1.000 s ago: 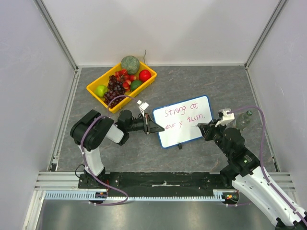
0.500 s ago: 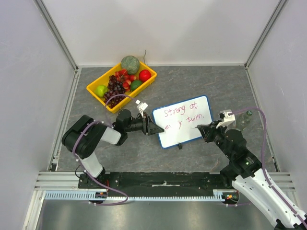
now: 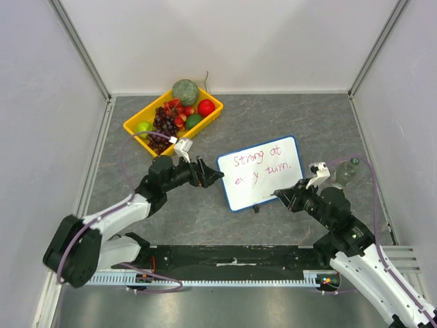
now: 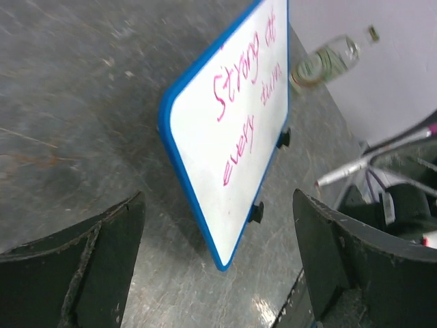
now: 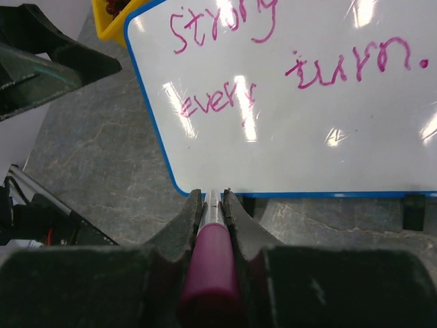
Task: Write a sentence on the whiteboard
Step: Place the whiteboard marker at the center of the board.
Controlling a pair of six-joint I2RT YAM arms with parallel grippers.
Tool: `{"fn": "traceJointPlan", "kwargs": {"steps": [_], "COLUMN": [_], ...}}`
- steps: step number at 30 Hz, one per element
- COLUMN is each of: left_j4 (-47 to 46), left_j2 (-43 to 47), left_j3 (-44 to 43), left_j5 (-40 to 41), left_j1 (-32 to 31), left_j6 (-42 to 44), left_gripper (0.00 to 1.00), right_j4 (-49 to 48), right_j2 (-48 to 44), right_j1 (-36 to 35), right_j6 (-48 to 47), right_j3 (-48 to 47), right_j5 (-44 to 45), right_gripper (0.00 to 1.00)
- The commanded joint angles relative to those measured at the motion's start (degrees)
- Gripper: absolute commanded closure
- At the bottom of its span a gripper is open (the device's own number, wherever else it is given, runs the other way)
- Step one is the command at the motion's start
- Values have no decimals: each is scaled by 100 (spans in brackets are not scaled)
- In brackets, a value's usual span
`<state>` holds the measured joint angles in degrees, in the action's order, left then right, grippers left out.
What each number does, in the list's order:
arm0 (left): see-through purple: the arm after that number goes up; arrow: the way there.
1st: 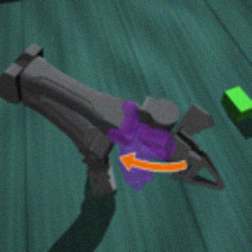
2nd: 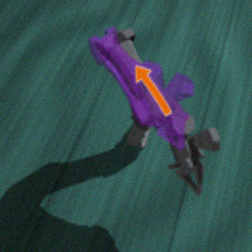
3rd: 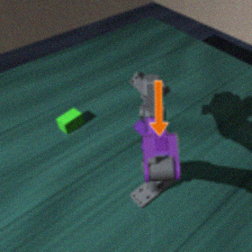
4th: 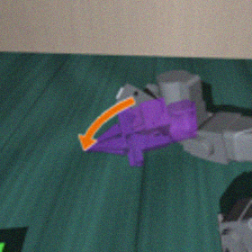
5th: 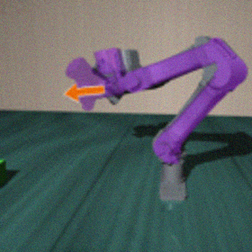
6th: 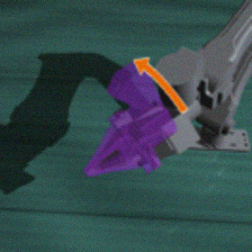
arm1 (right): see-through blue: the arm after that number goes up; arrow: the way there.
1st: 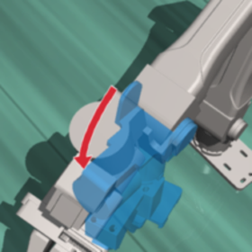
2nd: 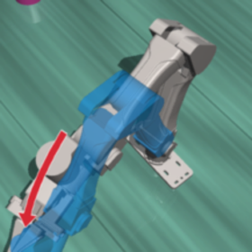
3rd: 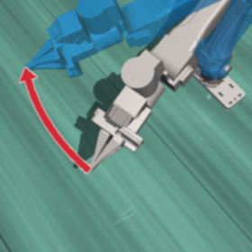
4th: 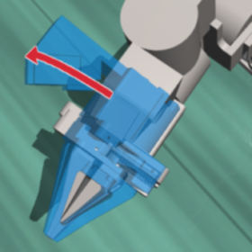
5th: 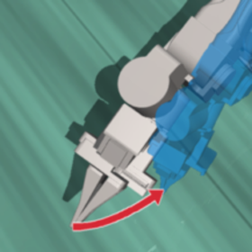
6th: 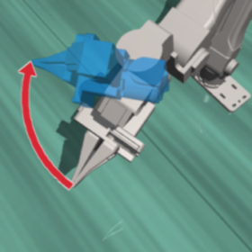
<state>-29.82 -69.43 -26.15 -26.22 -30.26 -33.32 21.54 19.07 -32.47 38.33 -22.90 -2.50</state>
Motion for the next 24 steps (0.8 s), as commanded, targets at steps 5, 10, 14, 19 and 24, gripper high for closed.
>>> {"fn": "traceJointPlan", "kwargs": {"steps": [5,10,14,19,24], "left_j4": [2155,2762,2947,3202,3246], "left_j2": [1616,2038,2214,2363,2487], "left_j3": [-355,-628,-777,-821,-821], "left_j5": [1444,1549,1549,1558,1523], "left_j1": [-15,-24,-24,-24,-24], "left_j6": [669,792,880,924,959], "left_gripper": [8,8,8,8,8], "right_j4": [351,368,386,386,395], "right_j2": [-614,-940,-967,-607,-431], "right_j1": [4,4,4,4,4], "right_j6": [1264,1704,1757,1643,1564], "right_j3": [706,1401,1595,1586,1472], "right_j5": [-891,-1129,-1121,-1077,-998], "right_gripper": [98,95,91,78,57]}}
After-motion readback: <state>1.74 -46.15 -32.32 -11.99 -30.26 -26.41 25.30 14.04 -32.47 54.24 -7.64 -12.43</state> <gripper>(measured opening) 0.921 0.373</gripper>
